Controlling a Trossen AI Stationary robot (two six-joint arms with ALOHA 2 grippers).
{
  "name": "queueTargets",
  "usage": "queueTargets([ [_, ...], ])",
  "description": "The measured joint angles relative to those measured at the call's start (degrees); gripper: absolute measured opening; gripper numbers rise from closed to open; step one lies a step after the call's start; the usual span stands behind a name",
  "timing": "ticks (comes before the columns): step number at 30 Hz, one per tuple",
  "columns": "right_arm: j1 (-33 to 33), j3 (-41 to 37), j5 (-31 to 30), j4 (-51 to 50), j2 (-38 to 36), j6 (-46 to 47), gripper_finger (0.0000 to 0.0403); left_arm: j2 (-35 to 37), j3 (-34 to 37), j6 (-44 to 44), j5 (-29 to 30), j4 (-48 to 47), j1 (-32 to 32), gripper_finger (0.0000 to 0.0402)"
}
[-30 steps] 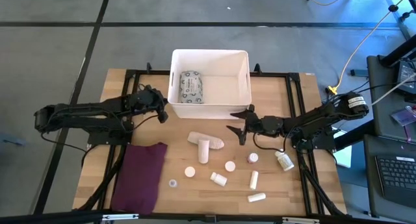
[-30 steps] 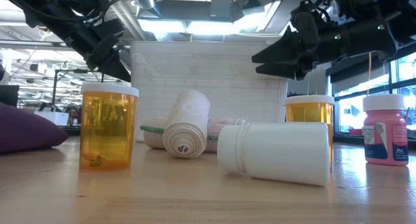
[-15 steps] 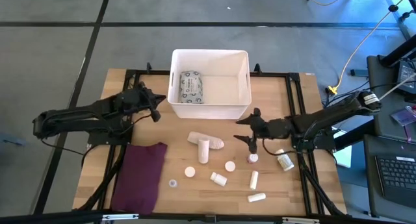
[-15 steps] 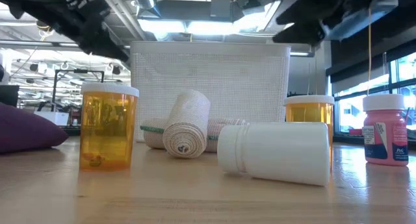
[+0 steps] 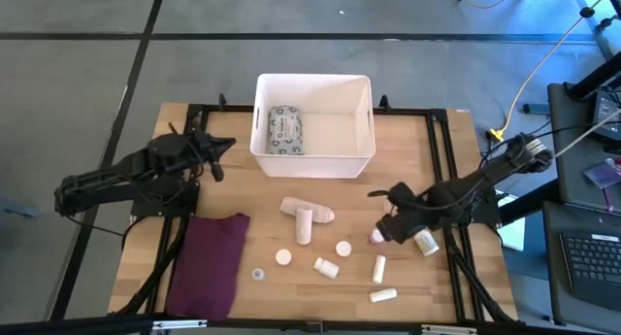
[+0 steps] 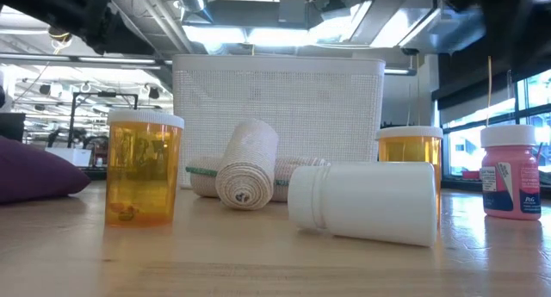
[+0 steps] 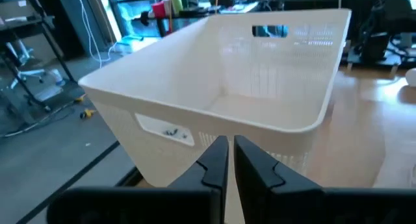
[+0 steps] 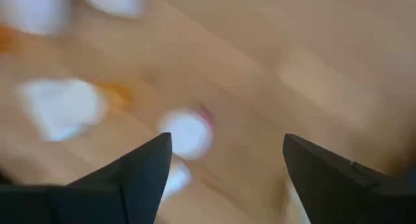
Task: Pick & place medical supplies in basket/bin
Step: Put the right white pill bottle into the white bin
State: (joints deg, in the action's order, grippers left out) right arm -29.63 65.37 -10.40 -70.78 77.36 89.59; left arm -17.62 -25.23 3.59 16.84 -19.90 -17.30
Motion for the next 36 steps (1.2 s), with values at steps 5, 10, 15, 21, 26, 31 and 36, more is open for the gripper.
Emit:
queueTargets([
  [5, -2.4, -0.1, 10.4, -4.9, 2.6, 10.1, 0.0294, 0.3, 0.0, -1.1, 0.0, -0.1, 0.0, 0.0022],
  [10, -3.0, -0.1, 12.0, -2.1, 4.0, 10.5, 0.0294, 0.2, 0.0, -0.9, 0.0, -0.1, 0.0, 0.0022],
  [15, -3.0, -0.1, 12.0, -1.7, 5.1, 10.5, 0.0294, 0.2, 0.0, -0.9, 0.0, -0.1, 0.0, 0.0022],
  [21, -3.0, -0.1, 14.7, -3.6, 7.6, 10.4, 0.0294, 0.1, 0.0, -0.9, 0.0, -0.1, 0.0, 0.0022],
  [26, -2.8, -0.2, 17.1, -6.9, 8.7, 10.7, 0.0294, 0.1, 0.0, -0.8, 0.0, -0.1, 0.0, 0.0022],
  [31, -0.8, -0.2, 23.7, -8.9, 8.7, 10.1, 0.0294, 0.1, 0.0, -0.8, 0.0, -0.1, 0.0, 0.0024],
  [36, 2.1, -0.2, 25.6, -8.9, 8.7, 4.2, 0.0294, 0.1, 0.0, -0.8, 0.0, -0.1, 0.0, 0.0022],
])
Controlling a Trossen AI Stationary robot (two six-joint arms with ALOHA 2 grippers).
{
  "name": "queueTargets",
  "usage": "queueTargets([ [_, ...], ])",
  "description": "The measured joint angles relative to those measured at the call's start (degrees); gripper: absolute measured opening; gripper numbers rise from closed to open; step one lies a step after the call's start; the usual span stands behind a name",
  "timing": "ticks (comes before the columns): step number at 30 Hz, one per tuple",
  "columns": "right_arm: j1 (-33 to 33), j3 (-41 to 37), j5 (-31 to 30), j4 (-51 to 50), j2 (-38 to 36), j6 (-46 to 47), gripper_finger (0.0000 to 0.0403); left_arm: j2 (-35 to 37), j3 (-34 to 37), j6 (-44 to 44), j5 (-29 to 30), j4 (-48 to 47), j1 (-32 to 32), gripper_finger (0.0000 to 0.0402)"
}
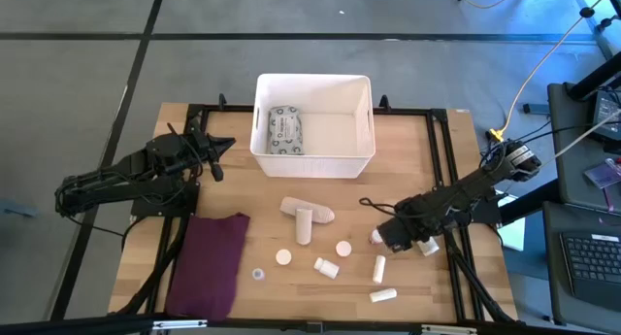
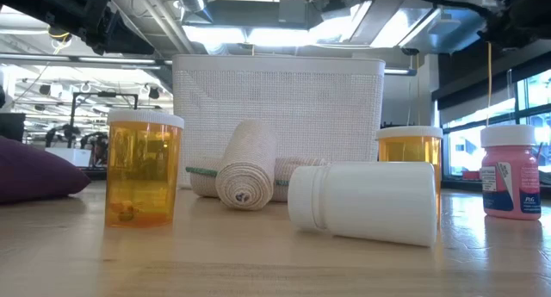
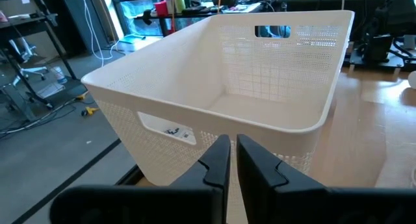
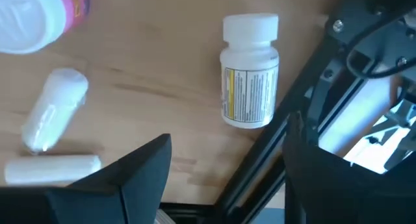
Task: Pick & place medical supplies in basket/bin
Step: Put the right white pill bottle into the white bin
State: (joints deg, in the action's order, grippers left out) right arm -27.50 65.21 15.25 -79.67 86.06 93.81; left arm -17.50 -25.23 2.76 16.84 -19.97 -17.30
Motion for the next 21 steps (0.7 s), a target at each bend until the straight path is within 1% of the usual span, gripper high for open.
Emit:
queueTargets([
  [5, 3.9, 0.0, 0.1, -1.4, 0.0, -5.0, 0.0294, 0.0, 0.0, 0.0, 0.0, -0.3, 0.0, 0.0024],
  [9, 7.9, 0.0, 0.5, -2.1, 0.0, -10.6, 0.0294, 0.0, 0.0, 0.0, 0.0, -1.4, 0.0, 0.0023],
  [14, 13.7, -1.2, 5.0, -1.8, 0.0, -17.4, 0.0294, 0.0, 0.0, 0.0, 0.0, -1.5, 0.0, 0.002],
  [18, 17.6, -6.5, 11.7, -1.8, 0.0, -22.3, 0.0294, -0.1, 0.0, 0.0, 0.0, -1.5, 0.0, 0.0024],
  [21, 19.7, -10.4, 13.7, -1.5, 0.0, -25.4, 0.0294, -0.5, 0.0, 0.0, 0.0, -1.5, 0.0, 0.0024],
])
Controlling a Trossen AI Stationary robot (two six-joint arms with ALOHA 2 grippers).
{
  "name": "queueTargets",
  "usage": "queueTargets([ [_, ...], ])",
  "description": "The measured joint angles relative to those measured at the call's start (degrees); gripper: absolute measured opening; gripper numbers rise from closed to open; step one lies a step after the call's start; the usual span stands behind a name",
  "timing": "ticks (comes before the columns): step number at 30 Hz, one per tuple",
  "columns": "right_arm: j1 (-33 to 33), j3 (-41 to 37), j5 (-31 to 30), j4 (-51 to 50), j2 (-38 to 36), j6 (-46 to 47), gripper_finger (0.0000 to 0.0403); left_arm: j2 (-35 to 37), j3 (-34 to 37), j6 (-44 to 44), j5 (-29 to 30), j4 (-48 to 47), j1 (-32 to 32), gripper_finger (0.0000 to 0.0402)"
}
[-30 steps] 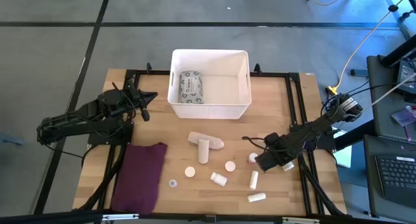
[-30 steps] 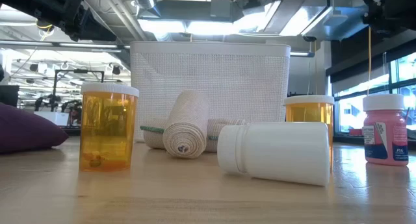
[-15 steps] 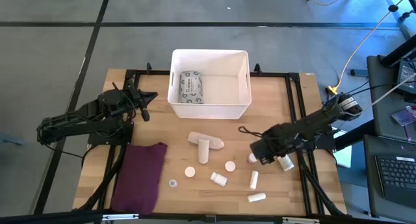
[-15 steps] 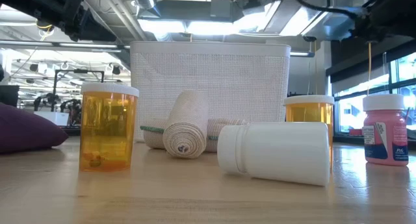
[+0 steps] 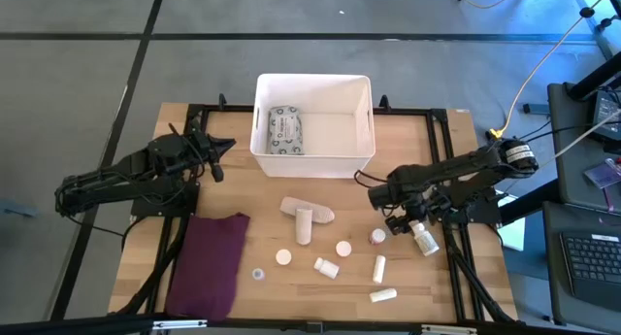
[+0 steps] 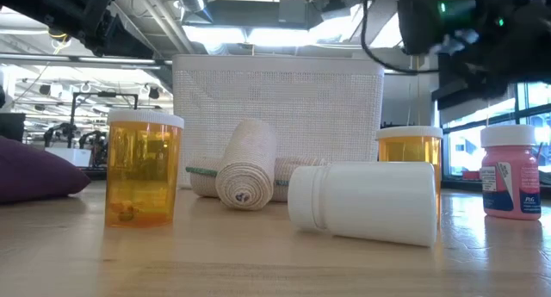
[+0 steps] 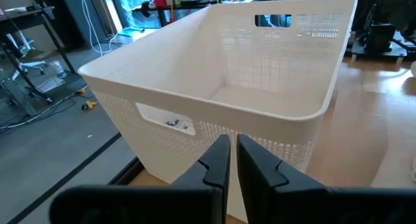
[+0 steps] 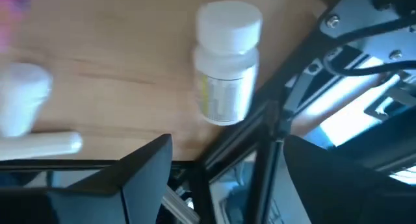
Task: Pick & place medical supplies in basket/bin
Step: Put the right white pill bottle into the white bin
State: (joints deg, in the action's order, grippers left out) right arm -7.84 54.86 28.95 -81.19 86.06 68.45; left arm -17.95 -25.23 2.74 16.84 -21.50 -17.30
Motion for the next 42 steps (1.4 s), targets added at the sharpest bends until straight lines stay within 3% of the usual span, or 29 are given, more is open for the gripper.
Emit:
queueTargets([
  [18, 9.1, -14.7, 2.4, 15.5, 0.0, -7.5, 0.0294, -4.5, 0.0, -0.5, 0.0, -0.2, 0.0, 0.002],
  [25, 9.1, -16.8, 2.3, 22.3, 1.4, -7.5, 0.0294, -6.2, 0.0, -0.5, 0.0, -0.2, 0.0, 0.0025],
  [34, 9.1, -16.9, 2.2, 23.3, 8.4, -12.0, 0.0293, -7.8, 0.0, -0.5, 0.0, -0.2, 0.0, 0.002],
  [42, 9.1, -16.9, 2.2, 23.3, 10.0, -14.2, 0.0242, -8.2, 0.0, -0.5, 0.0, 0.0, 0.0, 0.0024],
])
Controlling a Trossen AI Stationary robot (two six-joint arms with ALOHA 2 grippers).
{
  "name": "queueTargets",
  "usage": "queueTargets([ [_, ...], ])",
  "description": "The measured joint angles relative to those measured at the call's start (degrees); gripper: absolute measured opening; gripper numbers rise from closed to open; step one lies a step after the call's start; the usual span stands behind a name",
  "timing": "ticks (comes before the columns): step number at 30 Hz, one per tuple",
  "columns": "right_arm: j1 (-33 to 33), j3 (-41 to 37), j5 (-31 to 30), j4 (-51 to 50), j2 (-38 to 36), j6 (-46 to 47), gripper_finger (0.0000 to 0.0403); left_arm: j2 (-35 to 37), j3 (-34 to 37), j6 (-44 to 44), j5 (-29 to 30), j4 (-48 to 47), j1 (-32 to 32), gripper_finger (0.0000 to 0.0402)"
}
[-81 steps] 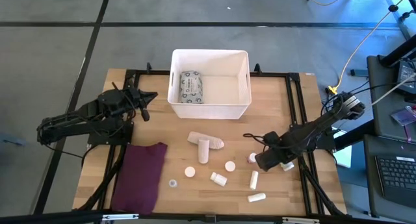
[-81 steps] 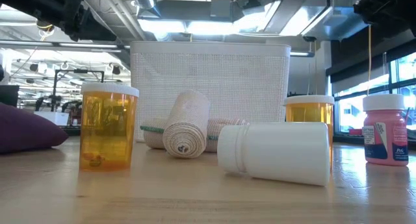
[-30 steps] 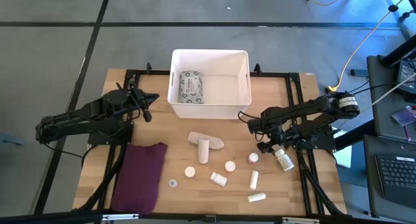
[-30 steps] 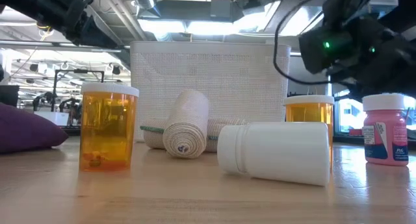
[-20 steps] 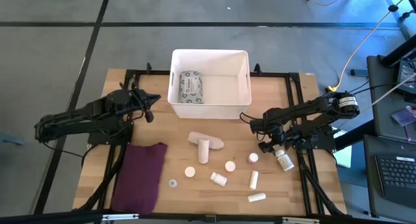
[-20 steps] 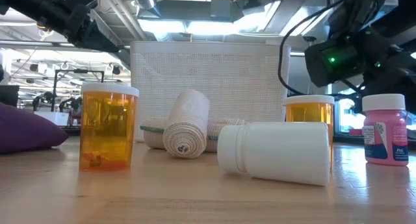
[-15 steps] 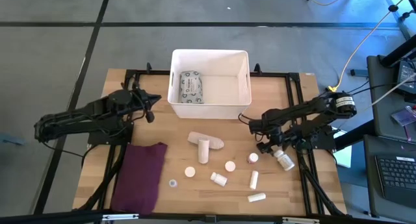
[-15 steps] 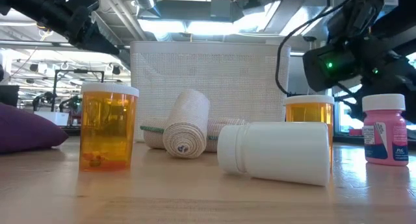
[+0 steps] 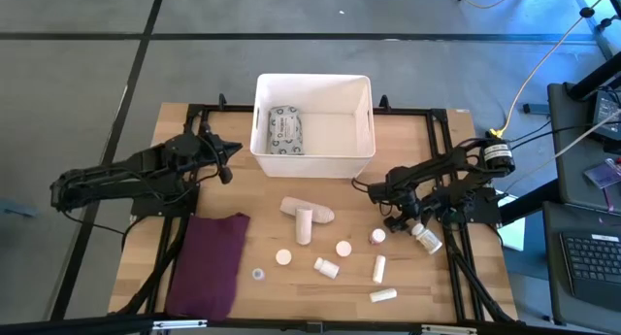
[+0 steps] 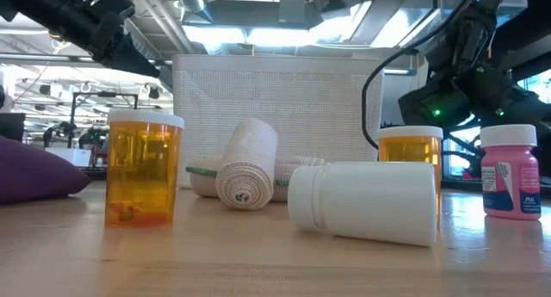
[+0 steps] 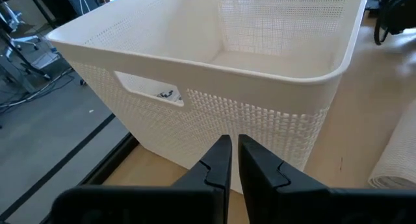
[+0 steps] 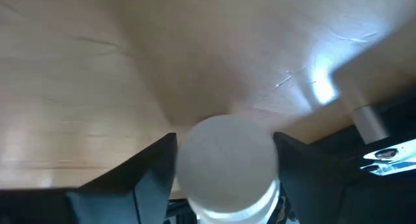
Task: Pick & place medical supplies in basket/bin
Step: Put the right white pill bottle into the white bin
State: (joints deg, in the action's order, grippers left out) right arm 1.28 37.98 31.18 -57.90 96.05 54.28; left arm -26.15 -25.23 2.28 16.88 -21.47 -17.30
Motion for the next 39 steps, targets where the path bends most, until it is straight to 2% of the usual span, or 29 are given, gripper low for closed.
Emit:
queueTargets([
  [6, 0.0, 0.0, 0.0, -0.1, 0.0, -0.8, 0.0198, 0.0, 0.0, 0.0, 0.1, 0.7, 0.0, 0.0018],
  [12, -0.1, 2.6, -0.2, -0.2, 0.0, -3.6, 0.0205, 0.0, 0.0, 0.0, 0.1, 0.7, 0.0, 0.0019],
  [18, -0.1, 9.8, -1.1, -1.7, -0.1, -6.9, 0.0206, 0.0, 0.0, 0.0, 0.1, 0.7, 0.0, 0.0022],
  [24, -2.0, 20.3, -1.4, -4.8, -0.2, -10.9, 0.0197, 0.0, 0.0, 0.0, 0.2, 0.7, 0.0, 0.0018],
  [29, -3.8, 30.7, -5.9, -5.7, -0.2, -13.3, 0.0208, 0.0, 0.0, 0.0, 0.2, 0.7, 0.0, 0.0019],
  [34, -4.6, 40.1, -10.8, -5.9, -0.2, -17.7, 0.0203, 0.0, 0.0, 0.0, 0.2, 0.7, 0.0, 0.0022],
  [39, -4.6, 48.3, -19.5, -5.2, -0.2, -24.7, 0.0205, 0.0, 0.0, 0.0, 0.2, 0.7, 0.0, 0.002],
])
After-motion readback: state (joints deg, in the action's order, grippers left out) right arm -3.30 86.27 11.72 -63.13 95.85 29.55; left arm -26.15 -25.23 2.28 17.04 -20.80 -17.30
